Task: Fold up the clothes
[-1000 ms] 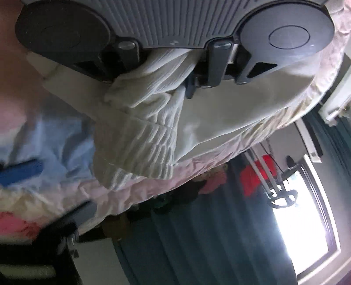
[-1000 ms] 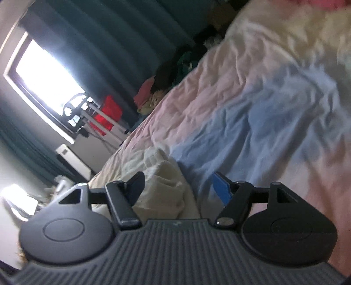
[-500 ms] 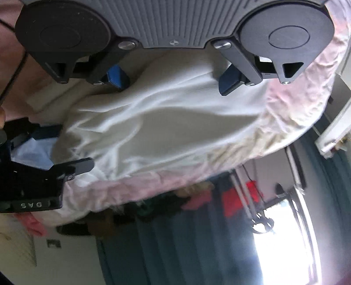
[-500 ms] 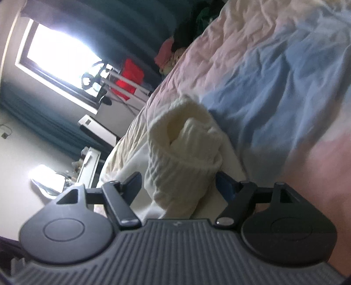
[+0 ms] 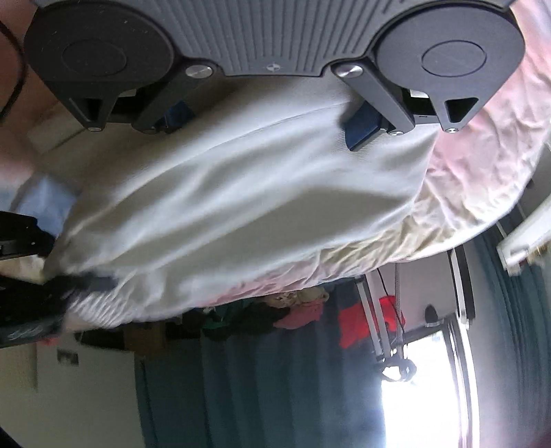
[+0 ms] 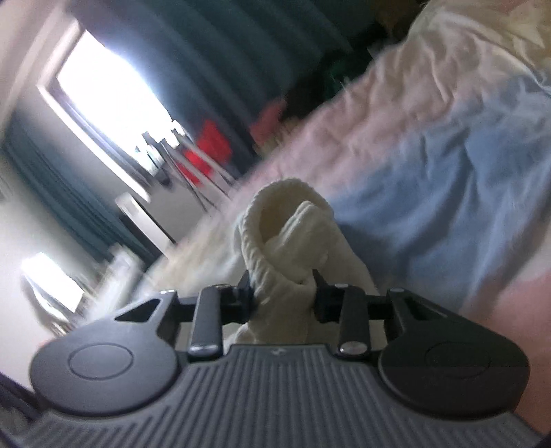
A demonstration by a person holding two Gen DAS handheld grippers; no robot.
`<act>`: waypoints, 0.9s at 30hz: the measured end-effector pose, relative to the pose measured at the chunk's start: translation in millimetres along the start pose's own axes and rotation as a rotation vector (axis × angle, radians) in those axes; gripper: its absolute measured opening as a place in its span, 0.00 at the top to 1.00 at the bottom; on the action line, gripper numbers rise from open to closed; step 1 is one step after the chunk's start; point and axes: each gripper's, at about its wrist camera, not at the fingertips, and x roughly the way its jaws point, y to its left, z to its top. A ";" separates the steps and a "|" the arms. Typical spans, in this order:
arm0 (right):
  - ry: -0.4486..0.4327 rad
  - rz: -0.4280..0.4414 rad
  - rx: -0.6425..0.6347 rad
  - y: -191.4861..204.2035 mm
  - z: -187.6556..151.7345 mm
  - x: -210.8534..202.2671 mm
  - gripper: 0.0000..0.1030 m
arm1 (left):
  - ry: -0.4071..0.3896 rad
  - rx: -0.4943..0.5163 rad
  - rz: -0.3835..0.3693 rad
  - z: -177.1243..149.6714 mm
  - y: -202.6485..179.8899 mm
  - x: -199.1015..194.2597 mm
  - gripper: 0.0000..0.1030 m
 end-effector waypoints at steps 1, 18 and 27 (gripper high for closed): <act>-0.025 0.033 0.038 -3.8 6.1 -7.9 0.65 | -0.017 -0.007 -0.003 0.5 0.6 -3.4 0.10; 0.188 -0.130 0.189 -53.7 -6.1 3.0 0.25 | 0.046 -0.066 -0.053 -4.1 20.2 -31.0 0.10; 0.160 0.128 0.172 -34.4 -2.2 10.8 0.21 | 0.097 -0.084 -0.020 -8.9 23.1 -20.7 0.10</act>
